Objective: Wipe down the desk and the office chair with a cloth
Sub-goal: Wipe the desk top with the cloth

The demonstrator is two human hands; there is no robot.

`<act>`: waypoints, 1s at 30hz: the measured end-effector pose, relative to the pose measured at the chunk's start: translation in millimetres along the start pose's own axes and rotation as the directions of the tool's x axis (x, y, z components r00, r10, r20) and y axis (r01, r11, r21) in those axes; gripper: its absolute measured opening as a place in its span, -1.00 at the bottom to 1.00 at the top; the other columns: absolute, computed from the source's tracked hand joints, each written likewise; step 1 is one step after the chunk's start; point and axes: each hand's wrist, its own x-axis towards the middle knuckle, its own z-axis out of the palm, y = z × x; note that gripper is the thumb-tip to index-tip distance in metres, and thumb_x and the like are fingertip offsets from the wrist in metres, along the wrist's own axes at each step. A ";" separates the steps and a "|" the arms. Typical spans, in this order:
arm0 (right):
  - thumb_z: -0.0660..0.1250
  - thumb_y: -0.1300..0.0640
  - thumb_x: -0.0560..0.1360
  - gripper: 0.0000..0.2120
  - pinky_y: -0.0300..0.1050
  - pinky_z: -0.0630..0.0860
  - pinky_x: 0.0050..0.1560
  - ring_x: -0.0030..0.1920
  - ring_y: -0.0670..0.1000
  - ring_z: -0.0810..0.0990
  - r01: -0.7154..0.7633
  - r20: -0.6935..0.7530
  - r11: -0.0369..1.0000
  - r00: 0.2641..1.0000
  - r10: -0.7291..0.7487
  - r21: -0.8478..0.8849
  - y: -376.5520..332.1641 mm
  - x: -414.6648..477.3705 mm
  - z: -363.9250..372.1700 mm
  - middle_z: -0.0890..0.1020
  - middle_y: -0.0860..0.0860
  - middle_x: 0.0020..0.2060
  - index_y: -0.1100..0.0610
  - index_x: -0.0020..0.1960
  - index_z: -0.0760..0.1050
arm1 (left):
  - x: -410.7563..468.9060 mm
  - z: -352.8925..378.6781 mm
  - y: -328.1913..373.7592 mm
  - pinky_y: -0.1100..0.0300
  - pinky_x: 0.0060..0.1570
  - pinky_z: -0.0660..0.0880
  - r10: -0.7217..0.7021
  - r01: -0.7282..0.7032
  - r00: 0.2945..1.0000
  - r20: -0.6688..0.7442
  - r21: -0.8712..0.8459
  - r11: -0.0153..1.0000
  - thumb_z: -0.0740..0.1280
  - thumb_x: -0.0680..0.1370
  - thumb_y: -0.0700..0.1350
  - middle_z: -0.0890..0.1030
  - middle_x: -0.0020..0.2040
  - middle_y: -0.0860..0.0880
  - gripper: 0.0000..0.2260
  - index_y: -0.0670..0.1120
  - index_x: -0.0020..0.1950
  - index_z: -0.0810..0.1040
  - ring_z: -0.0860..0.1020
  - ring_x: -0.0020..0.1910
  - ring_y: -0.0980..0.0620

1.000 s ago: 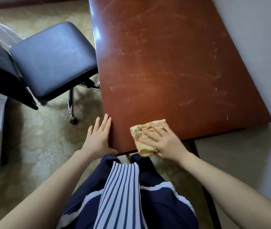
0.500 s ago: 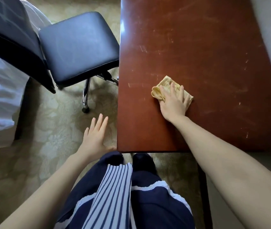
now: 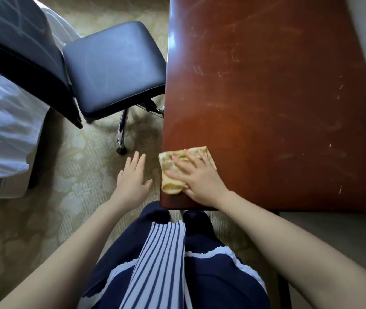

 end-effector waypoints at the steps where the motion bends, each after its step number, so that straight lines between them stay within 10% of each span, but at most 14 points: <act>1: 0.36 -0.01 0.45 -0.48 0.27 -0.04 0.45 0.46 0.20 0.19 0.049 -0.014 0.999 0.999 -0.049 0.001 1.1 -13.9 0.6 0.32 0.01 0.44 -0.13 0.39 0.37 | 2.8 0.0 3.4 -0.11 0.48 -0.05 0.017 -0.017 1.000 0.003 0.007 1.000 0.24 0.60 -0.09 -0.14 0.57 -0.03 -0.34 -0.08 0.57 -0.08 -0.17 0.54 -0.04; 5: 0.51 0.04 0.31 -0.52 0.28 0.36 0.27 0.26 0.17 0.51 0.037 -0.145 0.999 0.989 -0.039 -0.017 13.6 -70.1 6.2 0.55 0.00 0.26 -0.04 0.22 0.57 | 13.2 3.2 23.3 -0.09 0.48 -0.09 0.124 -0.128 0.991 0.058 0.078 0.989 0.34 0.54 0.03 -0.18 0.57 -0.03 -0.22 -0.06 0.57 -0.11 -0.20 0.54 -0.04; 13: 0.26 0.08 0.42 -0.66 0.15 0.43 0.20 0.11 0.18 0.59 -0.398 -0.377 0.917 0.843 0.383 0.042 67.7 -157.5 -0.8 0.62 0.03 0.16 0.03 0.16 0.62 | 32.1 23.1 78.4 -0.10 0.46 -0.18 0.372 -0.416 0.907 0.196 0.295 0.860 0.43 0.38 0.24 -0.29 0.55 0.01 0.02 -0.01 0.56 -0.20 -0.30 0.52 -0.07; 19: 0.44 0.25 0.39 -0.54 0.15 0.32 0.23 0.25 0.21 0.45 -0.777 -0.353 0.581 0.486 0.799 0.244 124.3 -193.8 -17.3 0.53 0.07 0.28 0.01 0.27 0.53 | 41.8 35.6 105.9 -0.27 0.40 -0.22 0.343 -0.438 0.898 0.274 0.508 0.742 0.42 0.20 0.42 -0.39 0.51 -0.11 0.25 0.00 0.51 -0.40 -0.36 0.48 -0.22; 26: 0.24 -0.11 0.53 -0.63 0.11 0.07 0.41 0.39 0.07 0.19 -0.918 -0.208 0.076 -0.008 0.978 0.389 157.9 -139.2 -31.3 0.25 -0.13 0.46 -0.27 0.33 0.37 | 43.2 43.6 108.6 -0.29 0.40 -0.17 0.286 -0.412 0.911 0.297 0.599 0.687 0.37 0.19 0.47 -0.37 0.52 -0.15 0.27 -0.02 0.48 -0.44 -0.28 0.50 -0.24; 30: 0.24 -0.12 0.50 -0.54 0.16 -0.05 0.41 0.43 0.14 0.09 -0.906 -0.180 0.209 0.150 0.972 0.370 128.7 -94.9 -22.3 0.16 -0.09 0.50 -0.29 0.38 0.30 | 43.4 42.9 108.6 -0.26 0.41 -0.11 0.285 -0.412 0.911 0.298 0.638 0.650 0.35 0.18 0.49 -0.34 0.52 -0.17 0.27 -0.04 0.49 -0.42 -0.23 0.51 -0.26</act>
